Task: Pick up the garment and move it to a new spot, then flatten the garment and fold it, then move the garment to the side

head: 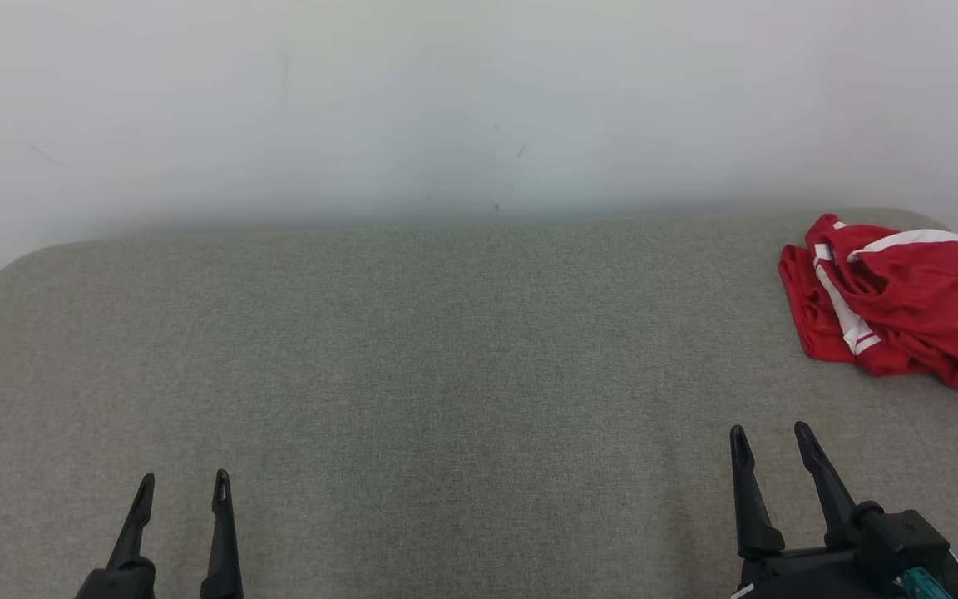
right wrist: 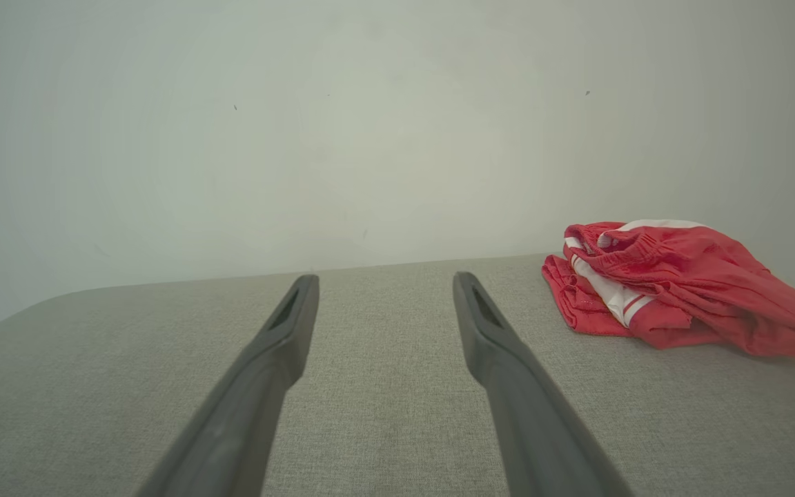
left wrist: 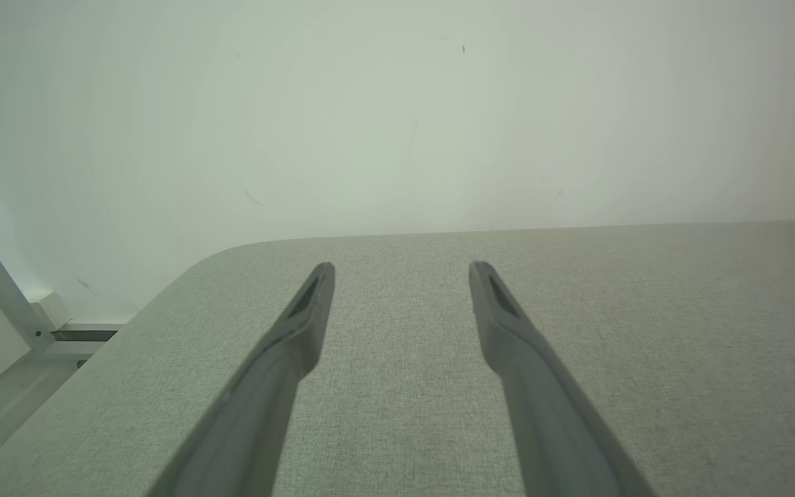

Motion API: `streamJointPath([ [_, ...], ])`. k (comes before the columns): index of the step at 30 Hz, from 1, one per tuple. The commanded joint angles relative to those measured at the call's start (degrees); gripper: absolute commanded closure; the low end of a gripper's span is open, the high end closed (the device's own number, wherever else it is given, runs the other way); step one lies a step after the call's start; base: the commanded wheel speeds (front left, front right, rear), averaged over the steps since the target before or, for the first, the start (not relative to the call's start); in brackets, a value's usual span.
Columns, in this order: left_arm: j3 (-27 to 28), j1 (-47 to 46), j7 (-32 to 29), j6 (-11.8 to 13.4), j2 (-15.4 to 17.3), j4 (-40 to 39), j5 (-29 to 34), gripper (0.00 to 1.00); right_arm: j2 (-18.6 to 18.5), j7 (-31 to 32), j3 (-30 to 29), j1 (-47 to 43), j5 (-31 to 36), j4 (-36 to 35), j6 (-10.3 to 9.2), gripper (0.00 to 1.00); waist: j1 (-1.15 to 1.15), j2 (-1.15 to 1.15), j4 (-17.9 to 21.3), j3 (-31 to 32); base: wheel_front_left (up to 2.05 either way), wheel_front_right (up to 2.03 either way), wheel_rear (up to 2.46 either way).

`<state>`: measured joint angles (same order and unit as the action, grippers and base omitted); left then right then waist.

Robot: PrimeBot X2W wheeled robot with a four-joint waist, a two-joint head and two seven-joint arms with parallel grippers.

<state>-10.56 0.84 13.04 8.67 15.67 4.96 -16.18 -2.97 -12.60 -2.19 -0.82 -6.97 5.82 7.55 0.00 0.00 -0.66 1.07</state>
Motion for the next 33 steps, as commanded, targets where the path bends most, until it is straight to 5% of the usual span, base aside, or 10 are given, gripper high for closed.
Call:
streamJointPath([
  [1, 0.1, 0.4, -0.1, 0.3, 0.2, -0.2, -0.2, 0.0, 0.2, -0.1, 0.0, 0.5, -0.2, 0.0, -0.13, 0.0, 0.0, 0.0, 0.0, 0.0, 0.0, 0.0, 0.0],
  [20, -0.4, 0.8, -0.7, 1.2, 0.8, -0.7, -1.4, 0.0, 0.2, 0.0, -0.2, 0.1, 0.1, 0.1, -0.14, 0.0, 0.0, 0.0, -0.3, -0.2, 0.0, 0.0, 0.0],
  [21, -0.4, 0.3, -0.8, 1.0, 0.6, -0.5, -1.4, 1.0, 0.0, 0.0, -0.2, 0.0, -0.1, 0.2, 0.01, 1.0, 0.01, 0.0, -0.3, -0.2, 0.0, 0.0, 0.0],
  [33, 1.2, -0.2, -2.9, -1.2, -1.5, 2.0, -10.9, 1.0, 0.1, 2.5, -0.7, 0.2, -10.6, 2.8, 0.0, 1.0, 0.0, 0.0, -0.2, -0.3, 0.0, 0.0, 0.0],
])
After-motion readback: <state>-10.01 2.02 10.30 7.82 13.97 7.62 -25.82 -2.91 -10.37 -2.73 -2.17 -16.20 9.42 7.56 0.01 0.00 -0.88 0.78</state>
